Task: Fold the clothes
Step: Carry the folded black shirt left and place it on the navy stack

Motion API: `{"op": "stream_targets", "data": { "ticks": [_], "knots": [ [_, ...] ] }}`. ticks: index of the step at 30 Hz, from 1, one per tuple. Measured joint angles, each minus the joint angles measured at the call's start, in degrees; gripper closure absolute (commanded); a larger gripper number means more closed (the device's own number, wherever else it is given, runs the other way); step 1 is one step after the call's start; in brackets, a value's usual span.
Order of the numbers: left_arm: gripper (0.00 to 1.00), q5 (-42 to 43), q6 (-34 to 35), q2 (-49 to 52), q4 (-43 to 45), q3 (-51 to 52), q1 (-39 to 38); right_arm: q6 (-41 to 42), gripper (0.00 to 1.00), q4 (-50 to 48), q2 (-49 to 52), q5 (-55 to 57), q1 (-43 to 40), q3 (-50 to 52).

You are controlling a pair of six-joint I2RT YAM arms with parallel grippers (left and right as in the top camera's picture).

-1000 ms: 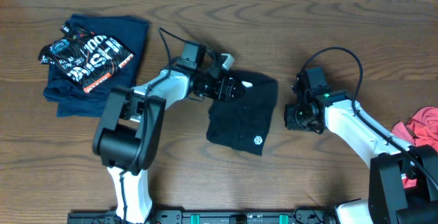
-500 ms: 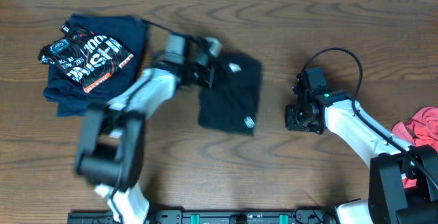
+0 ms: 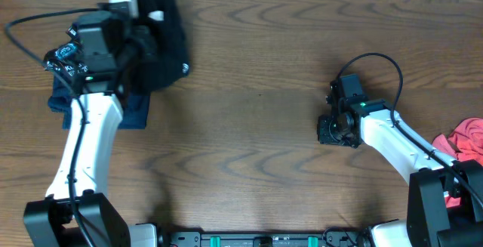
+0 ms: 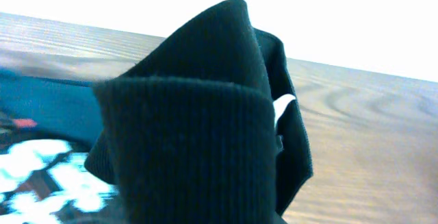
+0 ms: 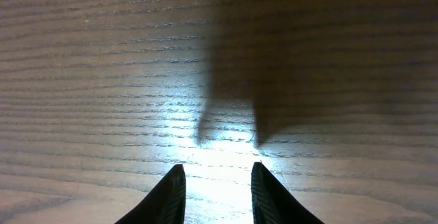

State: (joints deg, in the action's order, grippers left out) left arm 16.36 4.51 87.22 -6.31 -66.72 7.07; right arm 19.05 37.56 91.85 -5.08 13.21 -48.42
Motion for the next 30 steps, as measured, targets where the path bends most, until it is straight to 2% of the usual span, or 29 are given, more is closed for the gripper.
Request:
{"op": "stream_targets", "data": {
  "ticks": [17, 18, 19, 20, 21, 26, 30],
  "knots": [
    [0.91, -1.75, 0.02, 2.80, 9.09, 0.00, 15.13, 0.00, 0.69, 0.15, 0.00, 0.02, 0.00, 0.00],
    [0.83, -1.77, 0.02, 3.91, 10.16, 0.00, 15.78, 0.00, 0.69, 0.22, 0.00, 0.02, 0.00, 0.00],
    [0.68, -1.77, -0.09, 5.07, 11.32, 0.00, 16.35, 0.00, 0.69, 0.28, 0.00, 0.02, 0.00, 0.00],
    [0.40, -1.79, 0.24, 6.10, 12.17, 0.00, 16.85, 0.00, 0.69, 0.39, 0.00, 0.00, 0.00, 0.00],
    [0.02, -1.79, 0.13, 7.19, 13.05, 0.00, 17.42, 0.00, 0.69, 0.55, 0.00, 0.02, 0.00, 0.00],
    [0.02, -1.95, 0.48, 10.36, 16.81, 0.00, 20.17, 0.00, 0.69, 1.25, 0.00, 0.02, 0.00, 0.00],
    [0.02, -1.95, 4.24, 10.23, 21.94, 0.04, 23.08, 0.00, 0.69, 1.42, 0.00, 0.02, 0.00, 0.00]
  ]
}}
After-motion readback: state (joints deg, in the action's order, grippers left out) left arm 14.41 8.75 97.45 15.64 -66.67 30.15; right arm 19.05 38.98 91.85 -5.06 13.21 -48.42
